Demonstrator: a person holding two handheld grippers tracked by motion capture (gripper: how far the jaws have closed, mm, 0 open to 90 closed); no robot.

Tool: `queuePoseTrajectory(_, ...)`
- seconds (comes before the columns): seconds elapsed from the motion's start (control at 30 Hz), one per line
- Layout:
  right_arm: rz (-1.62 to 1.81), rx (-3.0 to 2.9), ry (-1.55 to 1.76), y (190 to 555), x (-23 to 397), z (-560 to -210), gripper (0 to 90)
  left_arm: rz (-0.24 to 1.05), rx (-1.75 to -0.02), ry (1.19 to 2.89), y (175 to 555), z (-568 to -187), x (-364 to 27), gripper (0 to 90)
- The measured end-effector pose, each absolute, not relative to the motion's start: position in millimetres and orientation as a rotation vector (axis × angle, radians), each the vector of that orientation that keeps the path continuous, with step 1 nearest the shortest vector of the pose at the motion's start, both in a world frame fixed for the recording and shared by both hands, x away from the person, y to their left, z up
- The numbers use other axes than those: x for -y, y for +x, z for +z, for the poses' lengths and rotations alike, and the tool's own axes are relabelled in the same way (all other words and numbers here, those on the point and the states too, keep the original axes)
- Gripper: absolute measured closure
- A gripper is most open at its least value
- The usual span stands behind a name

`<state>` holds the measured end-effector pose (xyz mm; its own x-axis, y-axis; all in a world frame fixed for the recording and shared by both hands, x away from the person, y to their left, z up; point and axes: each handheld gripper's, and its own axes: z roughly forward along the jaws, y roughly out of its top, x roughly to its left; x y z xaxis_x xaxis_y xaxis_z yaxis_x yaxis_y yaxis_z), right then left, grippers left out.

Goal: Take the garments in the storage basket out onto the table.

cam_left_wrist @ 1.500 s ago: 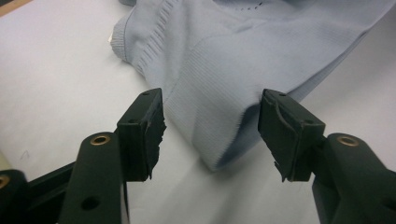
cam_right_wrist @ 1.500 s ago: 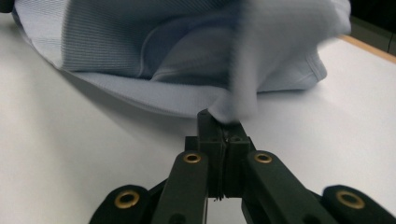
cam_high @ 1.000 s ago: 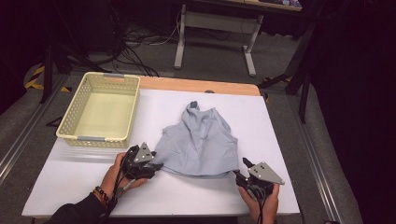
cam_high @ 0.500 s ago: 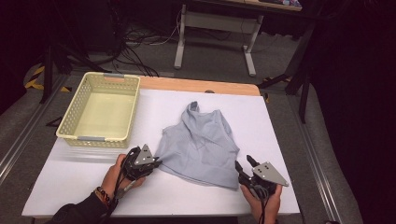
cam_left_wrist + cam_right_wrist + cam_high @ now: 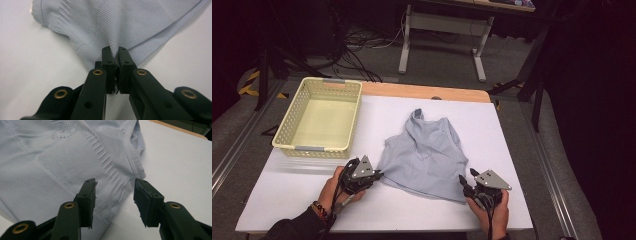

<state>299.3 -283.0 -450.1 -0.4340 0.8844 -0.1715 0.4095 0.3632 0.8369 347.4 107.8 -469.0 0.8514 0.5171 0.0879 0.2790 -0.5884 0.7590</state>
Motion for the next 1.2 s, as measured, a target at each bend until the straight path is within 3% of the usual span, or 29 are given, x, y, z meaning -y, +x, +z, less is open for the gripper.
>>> queuePoseTrajectory(0.33,0.967,-2.028,1.110,301.4,281.4,-451.2,48.5,0.496,-0.559,2.100,334.8,-441.2,-124.1,86.7)
queuePoseTrajectory(0.63,0.978,-2.066,1.095,306.6,267.1,-454.8,47.8,0.600,-0.541,1.922,340.2,-391.5,-128.7,86.9)
queuePoseTrajectory(0.93,1.015,-2.104,1.077,304.3,263.1,-453.8,45.5,0.607,-0.569,1.784,349.9,-355.6,-138.9,87.0)
queuePoseTrajectory(1.2,1.084,-2.134,0.994,302.4,243.7,-446.7,45.6,0.617,-0.491,1.761,349.8,-324.5,-122.2,87.0)
